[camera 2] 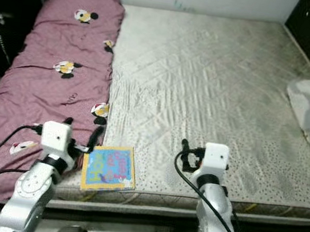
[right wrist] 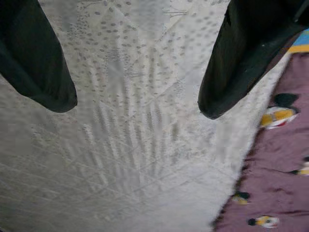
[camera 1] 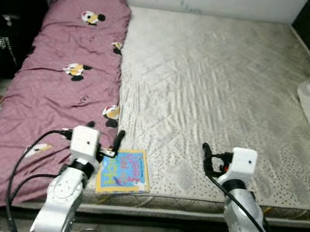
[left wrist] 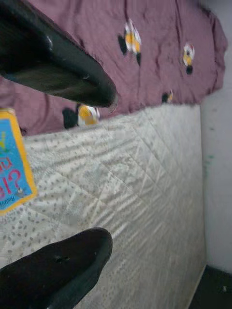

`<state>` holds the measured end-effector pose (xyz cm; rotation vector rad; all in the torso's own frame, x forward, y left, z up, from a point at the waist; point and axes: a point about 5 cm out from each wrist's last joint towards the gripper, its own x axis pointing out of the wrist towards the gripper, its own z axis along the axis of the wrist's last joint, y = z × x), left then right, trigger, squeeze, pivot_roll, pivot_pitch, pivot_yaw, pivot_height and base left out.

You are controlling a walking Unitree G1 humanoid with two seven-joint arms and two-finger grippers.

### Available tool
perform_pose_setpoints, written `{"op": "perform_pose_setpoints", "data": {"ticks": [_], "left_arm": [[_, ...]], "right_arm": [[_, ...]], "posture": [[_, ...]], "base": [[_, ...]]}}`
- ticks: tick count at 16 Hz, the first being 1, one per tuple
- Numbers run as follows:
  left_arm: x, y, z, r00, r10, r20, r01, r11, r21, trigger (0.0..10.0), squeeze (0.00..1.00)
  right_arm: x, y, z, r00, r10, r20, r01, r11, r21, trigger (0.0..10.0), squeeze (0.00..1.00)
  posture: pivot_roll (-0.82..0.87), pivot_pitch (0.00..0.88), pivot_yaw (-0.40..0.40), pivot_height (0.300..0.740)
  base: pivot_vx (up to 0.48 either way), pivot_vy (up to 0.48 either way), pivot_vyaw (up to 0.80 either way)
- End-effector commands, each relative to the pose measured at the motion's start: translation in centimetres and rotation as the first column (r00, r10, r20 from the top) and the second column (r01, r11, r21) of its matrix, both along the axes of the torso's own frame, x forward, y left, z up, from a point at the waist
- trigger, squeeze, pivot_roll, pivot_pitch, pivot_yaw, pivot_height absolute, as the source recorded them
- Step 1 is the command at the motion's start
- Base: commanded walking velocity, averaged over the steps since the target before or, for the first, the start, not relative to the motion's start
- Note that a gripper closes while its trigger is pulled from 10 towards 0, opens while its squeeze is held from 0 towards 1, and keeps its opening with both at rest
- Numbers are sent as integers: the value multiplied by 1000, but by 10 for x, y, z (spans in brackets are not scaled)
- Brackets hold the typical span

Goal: Clean up the room

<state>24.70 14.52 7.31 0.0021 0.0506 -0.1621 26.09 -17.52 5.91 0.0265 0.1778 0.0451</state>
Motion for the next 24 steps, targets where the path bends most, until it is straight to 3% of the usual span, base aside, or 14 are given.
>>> {"op": "perform_pose_setpoints", "data": {"ticks": [1,11,14,16,17,18,20,22,24], "left_arm": [[-2,3,-5,1000,16,-27,-16,1000,5,10000,0],[0,4,-8,999,15,-41,-15,1000,10,10000,0],[3,12,-11,994,100,-50,-98,994,44,10000,0],[6,17,-7,992,112,-54,-113,994,-5,10000,0],[7,21,-7,984,160,-75,-159,987,24,10000,0],[5,24,-8,984,141,-108,-142,990,-2,10000,0],[1,29,-8,984,160,-76,-157,987,44,10000,0],[-1,26,-8,993,115,-28,-115,993,-6,10000,0],[-2,27,-7,991,131,-38,-131,991,0,10000,0]], "right_arm": [[1,4,0,1000,15,2,-15,1000,2,10000,0],[0,3,0,1000,10,1,-10,1000,0,10000,0],[1,3,1,1000,10,9,-10,1000,17,10000,0],[4,3,2,1000,3,14,-3,1000,20,10000,0],[5,1,4,1000,-4,18,3,1000,22,10000,0],[5,-1,4,1000,-12,21,11,1000,21,10000,0],[4,-2,3,1000,-14,14,14,1000,19,10000,0],[3,1,1,1000,-2,6,1,1000,19,10000,0],[2,1,2,1000,-4,9,4,1000,20,10000,0]], "posture": [[-14,98,-4,740],[-16,97,-3,740],[-16,97,-4,740],[-13,101,-2,740],[-11,109,0,740],[-12,112,0,740],[-11,113,-4,740],[-12,112,-6,740],[-13,116,-7,740]], "base": [[0,0,0],[0,472,0],[0,0,0],[0,0,0],[0,0,0],[0,0,0],[0,0,-231],[0,0,-800],[0,0,-800]]}}
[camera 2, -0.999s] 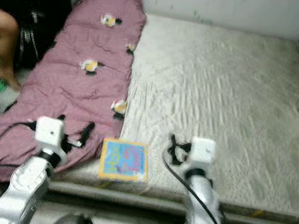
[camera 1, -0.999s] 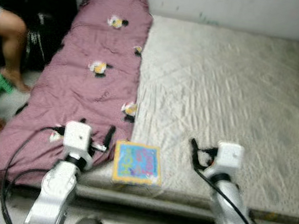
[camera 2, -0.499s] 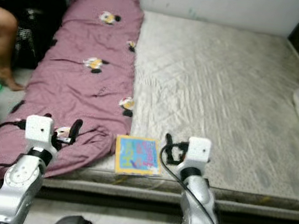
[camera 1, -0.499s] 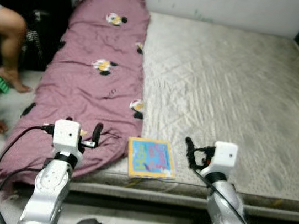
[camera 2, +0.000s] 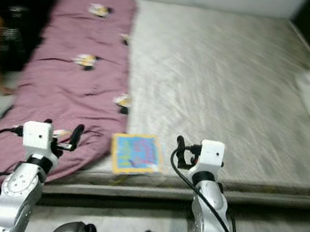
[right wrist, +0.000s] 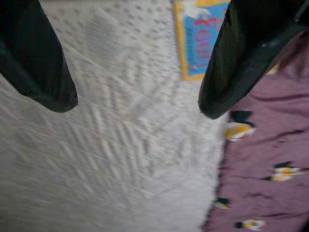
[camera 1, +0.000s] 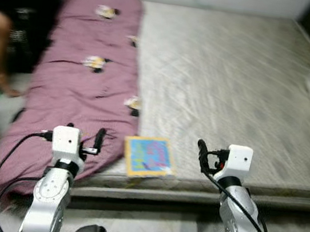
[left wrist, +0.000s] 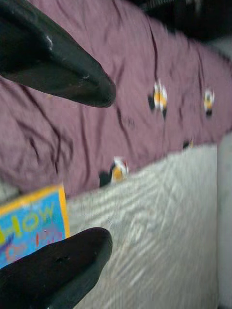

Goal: Clean up the room

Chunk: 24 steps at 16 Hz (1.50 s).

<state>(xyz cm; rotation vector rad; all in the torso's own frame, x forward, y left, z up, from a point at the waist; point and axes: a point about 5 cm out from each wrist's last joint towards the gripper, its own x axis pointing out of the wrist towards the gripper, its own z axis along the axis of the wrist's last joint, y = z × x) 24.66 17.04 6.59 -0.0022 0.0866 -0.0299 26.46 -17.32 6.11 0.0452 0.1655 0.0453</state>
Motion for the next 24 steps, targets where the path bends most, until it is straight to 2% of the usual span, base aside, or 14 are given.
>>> {"op": "perform_pose_setpoints", "data": {"ticks": [1,2,5,6,11,13,15,20,24], "left_arm": [[-2,1,-1,1000,27,-15,-27,999,20,10000,0],[-3,0,-1,1000,20,-10,-20,998,52,10000,0],[-9,3,-5,1000,4,-27,-4,1000,27,10000,0],[-16,3,-5,1000,8,-30,-7,999,38,10000,0],[-27,24,5,998,68,17,-69,996,60,10000,0],[-34,28,1,997,72,-3,-72,995,70,10000,0],[-34,26,0,998,67,-10,-66,995,70,10000,0],[-31,18,0,999,47,-6,-47,997,64,10000,0],[-30,18,0,999,47,-7,-46,997,59,10000,0]], "right_arm": [[-2,-2,0,1000,-5,-3,5,1000,0,10000,0],[-4,-3,-1,1000,-4,-5,4,1000,-2,10000,0],[-9,-4,-1,1000,-22,6,22,999,25,10000,0],[-14,-5,1,999,-41,28,40,998,42,10000,0],[-32,-30,17,988,-131,87,131,991,14,10000,0],[-39,-41,20,986,-139,89,141,990,-8,10000,0],[-39,-41,20,987,-137,84,138,990,-8,10000,0],[-33,-24,18,993,-88,75,87,996,20,10000,0],[-36,-21,16,995,-79,65,77,997,25,10000,0]], "posture": [[-14,119,-8,740],[-15,121,-6,740],[-14,131,1,740],[-11,144,8,740],[-16,144,16,740],[-26,145,14,740],[-25,143,13,740],[-18,138,9,740],[-20,141,7,716]], "base": [[0,0,-406],[0,0,0],[0,0,0],[0,0,0],[0,0,0],[0,0,0],[0,0,0],[0,0,0],[0,0,0]]}}
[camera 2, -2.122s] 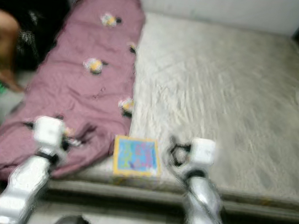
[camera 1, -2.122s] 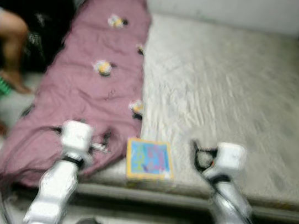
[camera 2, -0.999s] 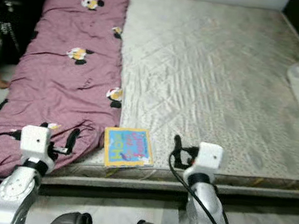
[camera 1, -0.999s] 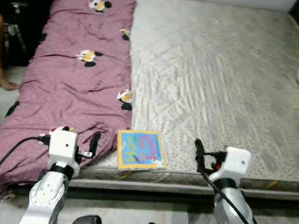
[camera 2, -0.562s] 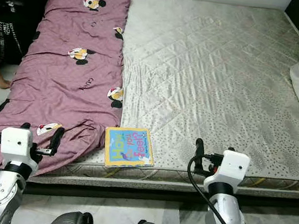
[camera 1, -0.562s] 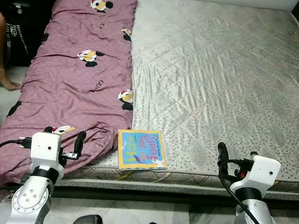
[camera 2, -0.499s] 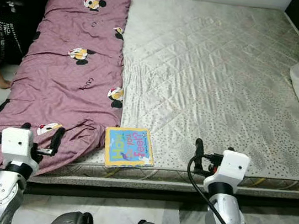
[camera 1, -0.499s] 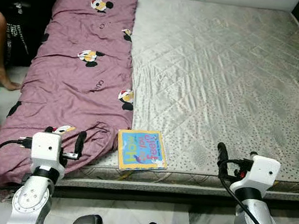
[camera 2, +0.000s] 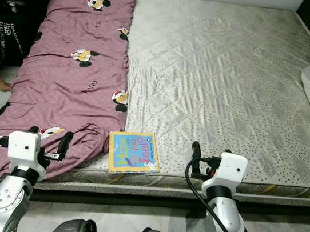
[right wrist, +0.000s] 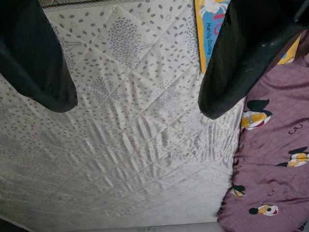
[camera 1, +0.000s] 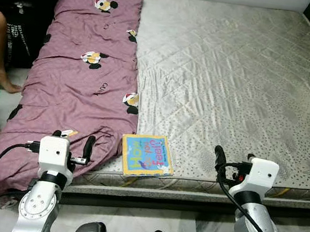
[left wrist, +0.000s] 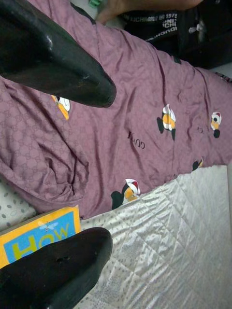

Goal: Clean up the room

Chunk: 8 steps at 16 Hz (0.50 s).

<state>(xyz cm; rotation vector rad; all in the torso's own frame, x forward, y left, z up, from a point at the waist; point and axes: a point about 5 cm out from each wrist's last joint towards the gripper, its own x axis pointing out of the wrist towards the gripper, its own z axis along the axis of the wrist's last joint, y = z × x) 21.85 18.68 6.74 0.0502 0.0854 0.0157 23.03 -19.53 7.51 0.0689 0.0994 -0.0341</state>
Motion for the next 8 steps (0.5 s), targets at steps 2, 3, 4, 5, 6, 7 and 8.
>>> {"op": "perform_pose_setpoints", "data": {"ticks": [2,3,4,5,6,7,8], "left_arm": [[1,0,-1,1000,-4,-7,4,1000,7,10000,0],[2,-1,-1,1000,-6,-7,6,1000,7,10000,0],[1,-2,-2,1000,-9,-8,9,1000,4,10000,0],[1,-3,-2,1000,-10,-9,10,1000,4,10000,0],[2,-3,-2,1000,-11,-10,11,1000,4,10000,0],[2,-3,-2,1000,-10,-10,10,1000,4,10000,0],[2,-3,-2,1000,-10,-10,10,1000,4,10000,0]], "right_arm": [[-3,1,0,1000,3,-4,-3,1000,4,10000,0],[-3,1,0,1000,2,-3,-2,1000,4,10000,0],[-3,1,1,1000,0,-1,0,1000,5,10000,0],[-2,2,0,1000,-1,-1,1,1000,6,10000,0],[-1,2,0,1000,-1,-2,1,1000,5,10000,0],[0,3,-1,1000,0,-3,0,1000,6,10000,0],[0,3,-1,1000,0,-3,0,1000,6,10000,0]], "posture": [[-24,143,10,701],[-24,143,10,696],[-23,144,11,696],[-22,142,11,696],[-21,139,10,696],[-21,134,10,696],[-21,134,10,696]], "base": [[0,0,0],[0,0,0],[0,0,0],[0,0,0],[0,0,0],[0,0,0],[0,0,0]]}}
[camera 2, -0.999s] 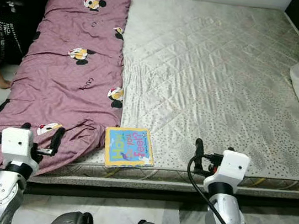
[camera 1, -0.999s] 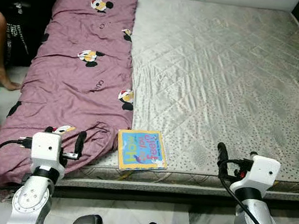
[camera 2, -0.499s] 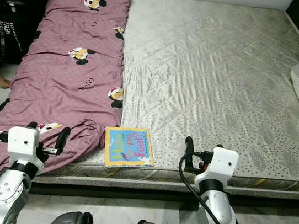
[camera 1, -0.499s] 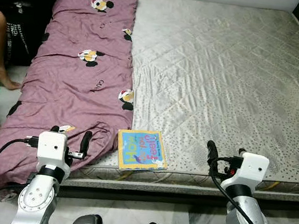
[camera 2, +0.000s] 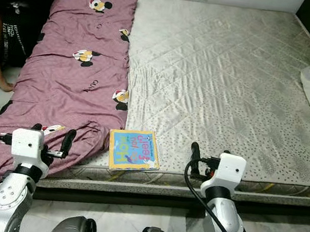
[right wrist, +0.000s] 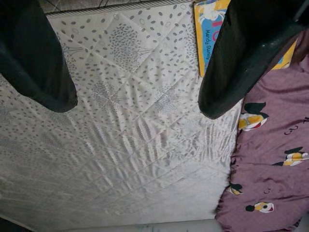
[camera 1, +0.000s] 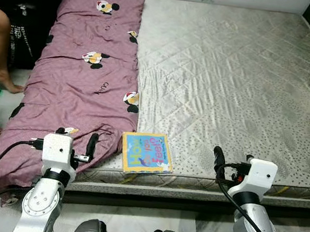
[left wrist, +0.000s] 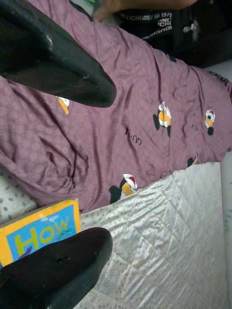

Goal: Clean up the room

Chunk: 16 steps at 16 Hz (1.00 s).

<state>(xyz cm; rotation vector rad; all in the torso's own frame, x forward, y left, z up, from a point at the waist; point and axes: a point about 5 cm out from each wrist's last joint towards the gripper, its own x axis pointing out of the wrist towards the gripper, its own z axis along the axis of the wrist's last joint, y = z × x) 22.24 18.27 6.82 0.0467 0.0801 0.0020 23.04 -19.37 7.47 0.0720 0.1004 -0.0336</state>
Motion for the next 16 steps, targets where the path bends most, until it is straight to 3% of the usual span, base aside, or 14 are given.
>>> {"op": "perform_pose_setpoints", "data": {"ticks": [1,4,5,6,7,10,16], "left_arm": [[-1,1,-3,1000,4,-14,-3,1000,8,10000,0],[3,-1,-8,1000,-2,-20,2,1000,7,10000,0],[16,-9,-9,999,-31,-9,31,1000,1,10000,0],[21,-12,-9,999,-43,-3,43,999,-1,10000,0],[39,-16,-2,998,-59,32,59,998,1,10000,0],[54,-12,6,996,-54,65,54,999,9,10000,0],[46,-18,-6,997,-48,61,49,999,-11,10000,0]], "right_arm": [[0,1,-1,1000,1,-3,-1,1000,3,10000,0],[5,2,-6,1000,-1,-10,1,1000,4,10000,0],[19,5,-8,1000,-12,6,12,1000,13,10000,0],[24,6,-9,1000,-15,13,15,1000,17,10000,0],[39,11,-2,999,-3,46,2,1000,23,10000,0],[48,9,3,997,8,71,-9,1000,15,10000,0],[37,7,-9,998,20,53,-20,1000,3,10000,0]], "posture": [[-21,134,10,696],[-17,80,13,696],[-19,0,35,696],[-19,0,36,696],[-25,0,40,696],[-33,0,31,696],[-36,0,15,688]], "base": [[0,0,0],[0,0,0],[0,0,0],[0,0,0],[0,0,0],[0,0,0],[0,0,0]]}}
